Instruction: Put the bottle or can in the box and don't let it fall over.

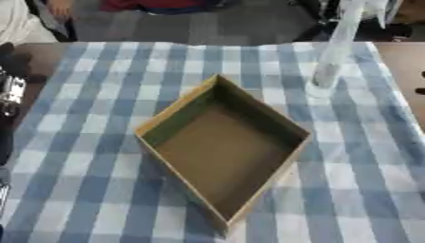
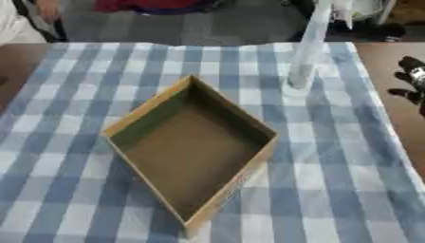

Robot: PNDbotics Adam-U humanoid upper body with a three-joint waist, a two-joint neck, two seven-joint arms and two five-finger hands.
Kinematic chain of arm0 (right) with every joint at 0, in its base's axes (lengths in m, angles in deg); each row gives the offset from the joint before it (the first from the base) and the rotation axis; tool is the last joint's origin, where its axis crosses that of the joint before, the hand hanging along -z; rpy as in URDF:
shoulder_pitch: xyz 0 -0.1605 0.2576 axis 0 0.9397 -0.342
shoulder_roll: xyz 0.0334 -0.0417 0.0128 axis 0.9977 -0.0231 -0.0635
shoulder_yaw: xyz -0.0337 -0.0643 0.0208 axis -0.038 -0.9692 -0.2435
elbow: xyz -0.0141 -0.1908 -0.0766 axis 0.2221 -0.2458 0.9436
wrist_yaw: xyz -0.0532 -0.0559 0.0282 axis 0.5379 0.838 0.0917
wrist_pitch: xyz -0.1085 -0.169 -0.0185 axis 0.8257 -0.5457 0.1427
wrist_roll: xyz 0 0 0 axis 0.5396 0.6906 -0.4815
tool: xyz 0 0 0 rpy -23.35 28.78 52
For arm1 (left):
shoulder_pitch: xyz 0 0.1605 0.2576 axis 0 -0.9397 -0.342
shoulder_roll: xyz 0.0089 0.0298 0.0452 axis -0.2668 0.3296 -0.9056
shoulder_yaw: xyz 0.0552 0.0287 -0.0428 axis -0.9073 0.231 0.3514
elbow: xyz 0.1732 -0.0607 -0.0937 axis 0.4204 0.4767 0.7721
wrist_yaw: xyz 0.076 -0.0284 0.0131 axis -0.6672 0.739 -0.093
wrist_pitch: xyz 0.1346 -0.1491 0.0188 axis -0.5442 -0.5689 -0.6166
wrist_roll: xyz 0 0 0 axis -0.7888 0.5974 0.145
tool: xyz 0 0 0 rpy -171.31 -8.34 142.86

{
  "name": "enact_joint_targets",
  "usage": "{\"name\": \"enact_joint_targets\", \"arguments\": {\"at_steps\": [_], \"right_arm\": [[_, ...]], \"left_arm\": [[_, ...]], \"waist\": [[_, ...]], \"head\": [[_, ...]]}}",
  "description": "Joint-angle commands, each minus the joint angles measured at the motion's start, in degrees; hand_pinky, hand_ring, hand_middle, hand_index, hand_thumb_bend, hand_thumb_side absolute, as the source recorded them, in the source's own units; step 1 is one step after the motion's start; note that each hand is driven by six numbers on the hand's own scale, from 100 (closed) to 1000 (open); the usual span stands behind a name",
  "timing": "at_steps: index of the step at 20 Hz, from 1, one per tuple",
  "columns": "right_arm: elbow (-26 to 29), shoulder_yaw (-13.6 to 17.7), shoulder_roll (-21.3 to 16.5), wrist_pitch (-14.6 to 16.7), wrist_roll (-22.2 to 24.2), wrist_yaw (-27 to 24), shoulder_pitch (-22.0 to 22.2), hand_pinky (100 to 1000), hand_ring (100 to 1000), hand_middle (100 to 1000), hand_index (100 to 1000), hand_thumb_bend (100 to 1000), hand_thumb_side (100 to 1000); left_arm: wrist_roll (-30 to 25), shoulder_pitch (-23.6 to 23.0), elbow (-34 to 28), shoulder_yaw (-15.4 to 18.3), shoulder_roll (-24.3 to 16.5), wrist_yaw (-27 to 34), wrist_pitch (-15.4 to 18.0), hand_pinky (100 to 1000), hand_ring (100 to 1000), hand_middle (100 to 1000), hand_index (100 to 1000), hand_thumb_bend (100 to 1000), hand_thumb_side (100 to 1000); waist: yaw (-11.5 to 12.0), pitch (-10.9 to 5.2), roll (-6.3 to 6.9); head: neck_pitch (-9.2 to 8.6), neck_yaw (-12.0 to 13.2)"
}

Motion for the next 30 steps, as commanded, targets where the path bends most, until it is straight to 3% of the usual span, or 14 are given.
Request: {"name": "enact_joint_targets", "arguments": {"at_steps": [1, 8, 15, 25, 30], "right_arm": [[2.89, -0.18, -2.05, -0.27, 0.70, 0.70, -1.08, 826, 1000, 1000, 1000, 100, 771], [6.93, -0.36, -1.45, -1.95, 3.86, 0.72, -2.05, 829, 1000, 1000, 977, 100, 710], [9.15, -0.42, -1.49, -3.40, 5.53, -0.19, -3.24, 834, 1000, 1000, 986, 100, 704], [10.23, -0.56, -1.79, -5.17, 6.24, -1.55, -3.94, 844, 1000, 1000, 1000, 100, 661], [11.48, -0.47, -2.32, -5.21, 7.14, -1.77, -3.62, 857, 1000, 1000, 1000, 100, 647]], "left_arm": [[-0.31, 0.87, -1.06, 0.13, -0.63, 0.16, 0.08, 1000, 659, 769, 919, 254, 526], [-0.60, 1.22, -1.08, -0.03, -0.63, 0.15, 0.01, 1000, 659, 769, 920, 245, 530], [-0.87, 1.64, -1.18, -0.15, -0.72, 0.07, -0.08, 1000, 659, 769, 921, 240, 533], [-1.07, 2.14, -1.31, -0.25, -0.73, 0.00, -0.23, 1000, 659, 770, 922, 228, 541], [-1.13, 2.30, -1.38, -0.25, -0.66, -0.10, -0.30, 1000, 659, 770, 922, 225, 545]], "waist": [[0.20, -0.53, -0.16], [0.74, 0.34, -0.32], [1.37, 1.05, -0.76], [2.55, 2.19, -1.23], [2.77, 2.72, -1.34]], "head": [[-1.02, -0.28], [-1.53, -0.52], [-2.48, -1.09], [-4.80, -2.47], [-7.01, -3.30]]}}
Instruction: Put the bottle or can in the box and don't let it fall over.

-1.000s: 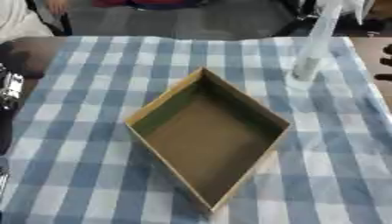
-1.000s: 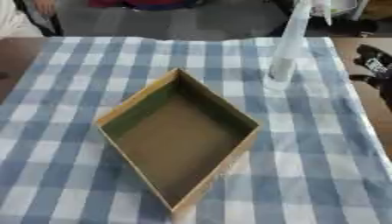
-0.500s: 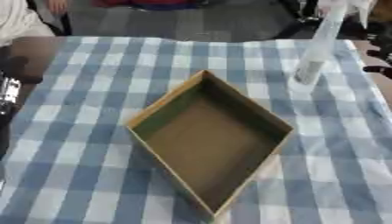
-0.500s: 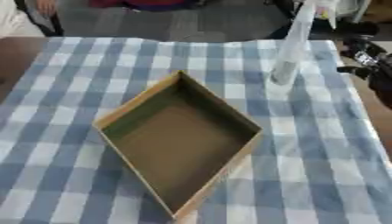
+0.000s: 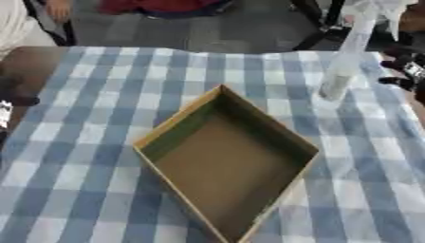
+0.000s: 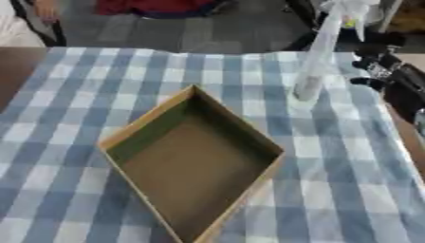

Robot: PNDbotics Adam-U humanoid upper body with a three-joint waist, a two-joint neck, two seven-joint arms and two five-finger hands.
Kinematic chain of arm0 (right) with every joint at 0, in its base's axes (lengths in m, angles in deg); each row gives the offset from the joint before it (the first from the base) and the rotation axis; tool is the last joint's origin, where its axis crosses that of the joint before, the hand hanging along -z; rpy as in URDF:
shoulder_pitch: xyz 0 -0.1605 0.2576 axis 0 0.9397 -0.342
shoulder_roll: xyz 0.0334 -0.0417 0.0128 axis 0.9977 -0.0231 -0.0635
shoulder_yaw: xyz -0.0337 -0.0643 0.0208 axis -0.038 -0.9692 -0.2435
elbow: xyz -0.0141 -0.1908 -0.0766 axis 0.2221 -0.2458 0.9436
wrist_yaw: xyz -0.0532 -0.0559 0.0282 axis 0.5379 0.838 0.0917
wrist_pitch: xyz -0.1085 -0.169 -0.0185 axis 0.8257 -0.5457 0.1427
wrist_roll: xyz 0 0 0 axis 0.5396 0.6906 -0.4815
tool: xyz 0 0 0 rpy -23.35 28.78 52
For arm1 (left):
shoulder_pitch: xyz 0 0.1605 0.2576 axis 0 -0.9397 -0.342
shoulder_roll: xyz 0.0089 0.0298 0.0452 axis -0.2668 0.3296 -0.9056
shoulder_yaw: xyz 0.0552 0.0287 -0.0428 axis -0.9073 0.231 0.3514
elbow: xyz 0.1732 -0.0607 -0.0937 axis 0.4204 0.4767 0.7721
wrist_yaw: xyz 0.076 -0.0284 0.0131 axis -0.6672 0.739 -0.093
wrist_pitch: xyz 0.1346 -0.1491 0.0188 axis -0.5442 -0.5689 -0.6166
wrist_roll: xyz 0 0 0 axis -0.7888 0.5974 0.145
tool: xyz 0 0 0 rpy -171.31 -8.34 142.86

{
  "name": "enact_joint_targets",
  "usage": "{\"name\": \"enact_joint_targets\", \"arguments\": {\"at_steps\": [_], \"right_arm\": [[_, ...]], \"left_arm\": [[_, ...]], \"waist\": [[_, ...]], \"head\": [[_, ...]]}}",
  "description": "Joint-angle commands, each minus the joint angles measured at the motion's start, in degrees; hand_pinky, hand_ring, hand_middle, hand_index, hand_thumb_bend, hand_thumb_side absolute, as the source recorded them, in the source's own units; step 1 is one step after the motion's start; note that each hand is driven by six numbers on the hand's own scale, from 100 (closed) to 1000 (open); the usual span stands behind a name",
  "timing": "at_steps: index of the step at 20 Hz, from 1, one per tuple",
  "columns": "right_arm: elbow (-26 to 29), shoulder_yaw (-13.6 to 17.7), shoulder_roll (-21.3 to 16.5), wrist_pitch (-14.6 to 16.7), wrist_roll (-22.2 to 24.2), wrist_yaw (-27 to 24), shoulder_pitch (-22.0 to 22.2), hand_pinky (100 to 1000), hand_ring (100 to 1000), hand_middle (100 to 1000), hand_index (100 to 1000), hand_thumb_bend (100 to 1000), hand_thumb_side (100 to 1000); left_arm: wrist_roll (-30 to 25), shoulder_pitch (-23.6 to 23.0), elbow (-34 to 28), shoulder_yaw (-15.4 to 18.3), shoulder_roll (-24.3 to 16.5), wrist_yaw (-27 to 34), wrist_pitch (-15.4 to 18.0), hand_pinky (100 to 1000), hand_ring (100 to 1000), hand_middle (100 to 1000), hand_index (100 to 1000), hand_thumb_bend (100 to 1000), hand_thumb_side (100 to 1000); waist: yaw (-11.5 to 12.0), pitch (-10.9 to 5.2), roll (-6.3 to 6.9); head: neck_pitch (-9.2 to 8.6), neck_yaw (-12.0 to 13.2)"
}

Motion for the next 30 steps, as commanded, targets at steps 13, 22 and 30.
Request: {"name": "enact_joint_targets", "arguments": {"at_steps": [13, 22, 30], "right_arm": [[3.37, 0.42, -2.48, -1.10, 1.79, -2.19, -1.50, 866, 1000, 1000, 1000, 100, 525], [3.51, 0.43, -2.73, -1.60, 2.66, -2.53, -2.31, 873, 1000, 1000, 1000, 100, 449], [3.61, 0.55, -2.94, -1.62, 2.67, -2.08, -2.76, 878, 1000, 1000, 1000, 100, 462]], "left_arm": [[-0.48, 0.83, -1.10, 0.00, -0.46, -0.17, 0.11, 1000, 654, 770, 923, 215, 550], [-0.81, 1.20, -1.16, -0.17, -0.35, -0.19, 0.21, 1000, 653, 771, 923, 212, 553], [-1.00, 1.28, -1.18, -0.21, -0.33, -0.16, 0.22, 1000, 652, 771, 924, 209, 555]], "waist": [[0.69, 0.04, 0.66], [1.49, 0.66, 0.98], [1.77, 1.03, 0.82]], "head": [[-1.85, -4.18], [-1.97, -4.97], [-2.58, -5.08]]}}
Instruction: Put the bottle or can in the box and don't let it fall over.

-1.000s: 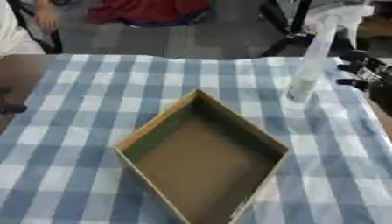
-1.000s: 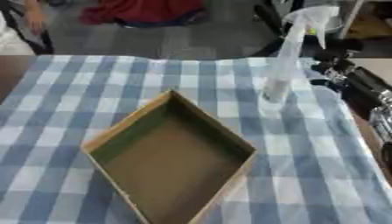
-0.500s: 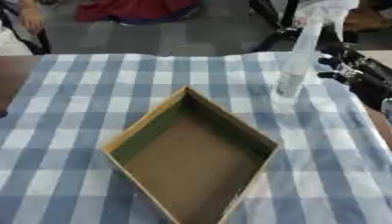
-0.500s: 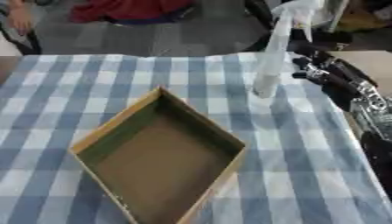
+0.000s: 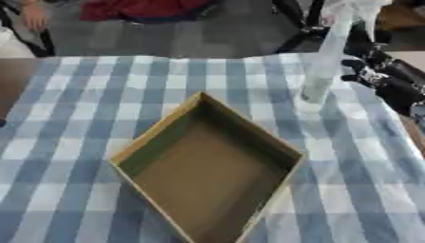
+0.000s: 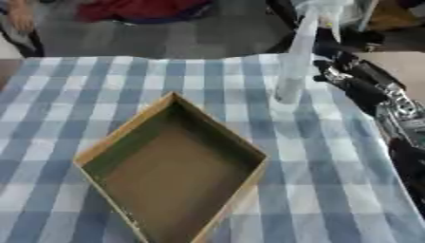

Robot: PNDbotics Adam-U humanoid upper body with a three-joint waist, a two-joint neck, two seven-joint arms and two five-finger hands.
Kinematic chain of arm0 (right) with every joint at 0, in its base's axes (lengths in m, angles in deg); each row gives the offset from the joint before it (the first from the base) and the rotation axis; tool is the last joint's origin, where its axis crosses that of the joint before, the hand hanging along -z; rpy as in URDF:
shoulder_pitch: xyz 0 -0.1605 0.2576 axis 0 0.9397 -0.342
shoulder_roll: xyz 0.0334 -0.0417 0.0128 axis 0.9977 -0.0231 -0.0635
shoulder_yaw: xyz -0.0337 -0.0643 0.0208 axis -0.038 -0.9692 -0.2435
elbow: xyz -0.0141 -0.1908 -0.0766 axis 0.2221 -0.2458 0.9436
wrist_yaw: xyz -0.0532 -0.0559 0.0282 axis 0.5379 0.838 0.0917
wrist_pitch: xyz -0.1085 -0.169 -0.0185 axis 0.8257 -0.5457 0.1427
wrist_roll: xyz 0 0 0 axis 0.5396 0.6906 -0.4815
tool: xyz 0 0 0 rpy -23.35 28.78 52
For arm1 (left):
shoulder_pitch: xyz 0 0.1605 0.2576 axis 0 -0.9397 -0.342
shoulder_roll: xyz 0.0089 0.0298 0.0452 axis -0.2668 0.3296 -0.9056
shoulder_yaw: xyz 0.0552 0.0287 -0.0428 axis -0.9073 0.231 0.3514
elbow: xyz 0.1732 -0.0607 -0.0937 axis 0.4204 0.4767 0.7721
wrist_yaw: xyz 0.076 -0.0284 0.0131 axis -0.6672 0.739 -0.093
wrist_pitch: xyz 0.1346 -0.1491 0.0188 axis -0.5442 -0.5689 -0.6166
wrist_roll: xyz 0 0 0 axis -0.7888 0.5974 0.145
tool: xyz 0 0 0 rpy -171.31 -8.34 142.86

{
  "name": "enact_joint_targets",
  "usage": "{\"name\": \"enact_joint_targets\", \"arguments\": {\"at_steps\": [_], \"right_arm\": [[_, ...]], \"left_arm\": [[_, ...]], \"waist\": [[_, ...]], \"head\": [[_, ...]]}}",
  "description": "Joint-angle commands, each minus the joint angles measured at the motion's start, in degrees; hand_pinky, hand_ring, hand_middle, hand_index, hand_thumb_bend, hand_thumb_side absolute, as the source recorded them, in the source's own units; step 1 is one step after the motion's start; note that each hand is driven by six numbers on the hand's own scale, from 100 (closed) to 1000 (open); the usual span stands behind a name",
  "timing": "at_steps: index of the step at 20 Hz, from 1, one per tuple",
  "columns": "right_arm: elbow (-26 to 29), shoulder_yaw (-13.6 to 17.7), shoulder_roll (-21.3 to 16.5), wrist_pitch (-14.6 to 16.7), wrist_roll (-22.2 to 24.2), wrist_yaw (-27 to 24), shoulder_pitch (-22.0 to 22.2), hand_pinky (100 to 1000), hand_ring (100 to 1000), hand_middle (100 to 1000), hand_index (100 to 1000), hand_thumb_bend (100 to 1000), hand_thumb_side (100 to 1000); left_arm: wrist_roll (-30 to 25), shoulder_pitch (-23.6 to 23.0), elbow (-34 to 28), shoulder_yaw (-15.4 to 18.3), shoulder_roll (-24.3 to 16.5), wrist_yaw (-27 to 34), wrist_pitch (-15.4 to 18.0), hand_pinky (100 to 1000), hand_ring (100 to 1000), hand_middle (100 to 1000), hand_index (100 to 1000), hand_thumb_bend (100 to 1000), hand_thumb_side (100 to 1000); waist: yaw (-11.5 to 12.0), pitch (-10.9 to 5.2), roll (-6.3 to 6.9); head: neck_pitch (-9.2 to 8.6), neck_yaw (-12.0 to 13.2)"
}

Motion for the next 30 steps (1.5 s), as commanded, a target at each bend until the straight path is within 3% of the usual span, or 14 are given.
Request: {"name": "enact_joint_targets", "arguments": {"at_steps": [1, 30], "right_arm": [[1.48, 0.52, -2.42, 0.07, -0.14, -0.02, -1.39, 878, 1000, 1000, 1000, 100, 463], [3.26, 1.59, -3.77, -0.24, -3.48, -3.34, -2.98, 878, 1000, 1000, 1000, 100, 502]], "left_arm": [[-0.19, 0.69, -1.17, 0.13, -0.77, -0.15, 0.07, 1000, 652, 771, 924, 208, 556], [-0.87, 1.17, -1.34, 0.06, -0.58, -0.37, 0.15, 1000, 649, 772, 925, 191, 567]], "waist": [[0.15, -0.66, -0.11], [1.32, 1.76, -0.37]], "head": [[-1.04, -0.31], [-3.49, -1.31]]}}
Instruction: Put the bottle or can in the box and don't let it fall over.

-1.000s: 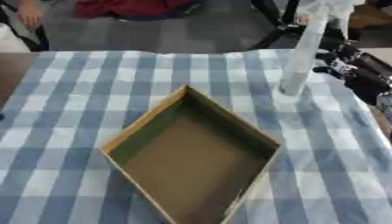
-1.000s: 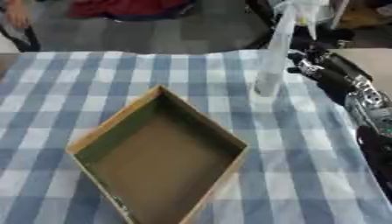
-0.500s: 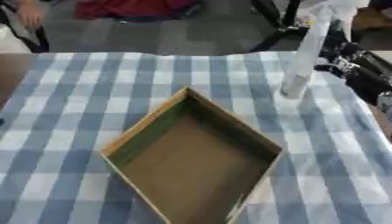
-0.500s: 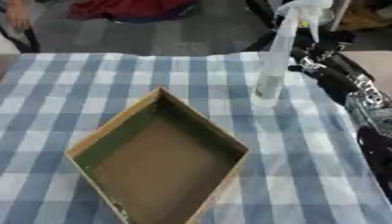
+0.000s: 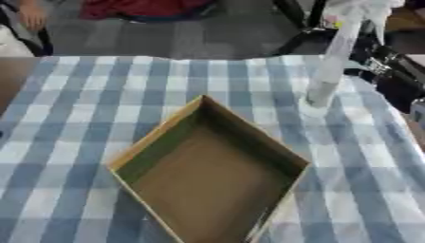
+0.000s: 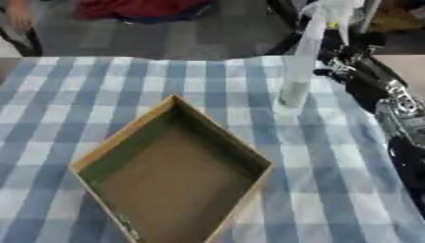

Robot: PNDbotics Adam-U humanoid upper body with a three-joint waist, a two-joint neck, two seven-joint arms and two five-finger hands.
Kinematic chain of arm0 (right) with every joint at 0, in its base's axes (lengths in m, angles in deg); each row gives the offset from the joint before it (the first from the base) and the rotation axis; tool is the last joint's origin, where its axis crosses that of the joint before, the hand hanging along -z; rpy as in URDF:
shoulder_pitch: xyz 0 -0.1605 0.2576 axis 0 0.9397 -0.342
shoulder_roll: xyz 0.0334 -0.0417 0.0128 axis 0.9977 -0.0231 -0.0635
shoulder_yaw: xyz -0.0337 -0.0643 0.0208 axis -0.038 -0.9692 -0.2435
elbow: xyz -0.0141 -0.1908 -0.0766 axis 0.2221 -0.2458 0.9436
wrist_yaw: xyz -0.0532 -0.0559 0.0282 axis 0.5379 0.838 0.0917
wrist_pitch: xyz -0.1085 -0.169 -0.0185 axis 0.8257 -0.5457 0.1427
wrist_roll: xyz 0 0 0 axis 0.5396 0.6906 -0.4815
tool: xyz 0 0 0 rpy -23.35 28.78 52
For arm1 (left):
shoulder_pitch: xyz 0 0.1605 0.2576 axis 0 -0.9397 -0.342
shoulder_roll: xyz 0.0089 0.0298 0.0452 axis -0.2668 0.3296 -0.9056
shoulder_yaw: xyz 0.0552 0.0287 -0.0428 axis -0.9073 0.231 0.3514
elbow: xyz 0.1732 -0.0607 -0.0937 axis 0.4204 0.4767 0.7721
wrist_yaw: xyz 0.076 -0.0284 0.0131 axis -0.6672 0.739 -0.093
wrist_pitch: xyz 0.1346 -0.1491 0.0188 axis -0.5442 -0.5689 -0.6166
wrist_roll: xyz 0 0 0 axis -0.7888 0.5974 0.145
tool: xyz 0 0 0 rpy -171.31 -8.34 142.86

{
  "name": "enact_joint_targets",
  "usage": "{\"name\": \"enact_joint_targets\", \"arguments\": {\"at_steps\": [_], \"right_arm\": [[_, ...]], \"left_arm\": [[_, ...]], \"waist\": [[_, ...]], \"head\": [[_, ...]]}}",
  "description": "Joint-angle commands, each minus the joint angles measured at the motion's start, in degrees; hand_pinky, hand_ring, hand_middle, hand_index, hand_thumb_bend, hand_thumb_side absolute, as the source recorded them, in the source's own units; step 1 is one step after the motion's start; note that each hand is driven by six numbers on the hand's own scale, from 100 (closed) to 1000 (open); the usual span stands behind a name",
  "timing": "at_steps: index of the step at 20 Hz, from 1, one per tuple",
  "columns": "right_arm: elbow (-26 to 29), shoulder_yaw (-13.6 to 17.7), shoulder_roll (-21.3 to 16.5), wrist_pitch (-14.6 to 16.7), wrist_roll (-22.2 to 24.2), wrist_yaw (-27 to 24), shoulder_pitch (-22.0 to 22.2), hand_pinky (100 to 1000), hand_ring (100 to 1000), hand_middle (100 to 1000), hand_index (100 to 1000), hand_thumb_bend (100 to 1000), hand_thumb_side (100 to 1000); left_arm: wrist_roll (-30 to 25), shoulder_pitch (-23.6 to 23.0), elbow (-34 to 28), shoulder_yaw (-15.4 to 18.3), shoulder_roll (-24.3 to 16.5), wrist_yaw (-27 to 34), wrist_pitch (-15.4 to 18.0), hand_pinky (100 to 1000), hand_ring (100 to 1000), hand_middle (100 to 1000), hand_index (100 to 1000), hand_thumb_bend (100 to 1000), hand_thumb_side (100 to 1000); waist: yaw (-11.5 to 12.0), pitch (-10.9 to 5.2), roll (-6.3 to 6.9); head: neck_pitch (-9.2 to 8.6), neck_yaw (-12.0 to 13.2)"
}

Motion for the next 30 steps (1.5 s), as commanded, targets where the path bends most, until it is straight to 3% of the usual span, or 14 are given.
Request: {"name": "enact_joint_targets", "arguments": {"at_steps": [1, 16, 30], "right_arm": [[1.59, 0.87, -2.35, -0.01, -0.46, -0.86, -1.44, 878, 1000, 1000, 1000, 100, 502], [2.77, 1.46, -2.82, 0.95, -1.20, -2.84, -2.05, 882, 1000, 1000, 1000, 100, 531], [3.41, 1.38, -2.34, 0.59, -0.60, -2.66, -3.08, 883, 1000, 1000, 1000, 100, 528]], "left_arm": [[-0.27, 0.58, -1.29, 0.11, -0.60, -0.33, 0.12, 1000, 649, 772, 925, 190, 567], [-0.60, 0.74, -1.31, 0.10, -0.41, -0.44, 0.16, 1000, 647, 772, 926, 180, 574], [-0.83, 0.72, -1.36, 0.17, -0.29, -0.55, 0.07, 1000, 646, 772, 927, 172, 578]], "waist": [[0.12, -0.81, 0.13], [0.77, 0.45, 0.00], [1.17, 1.26, -0.34]], "head": [[-1.01, -0.27], [-2.51, -0.43], [-2.59, -0.93]]}}
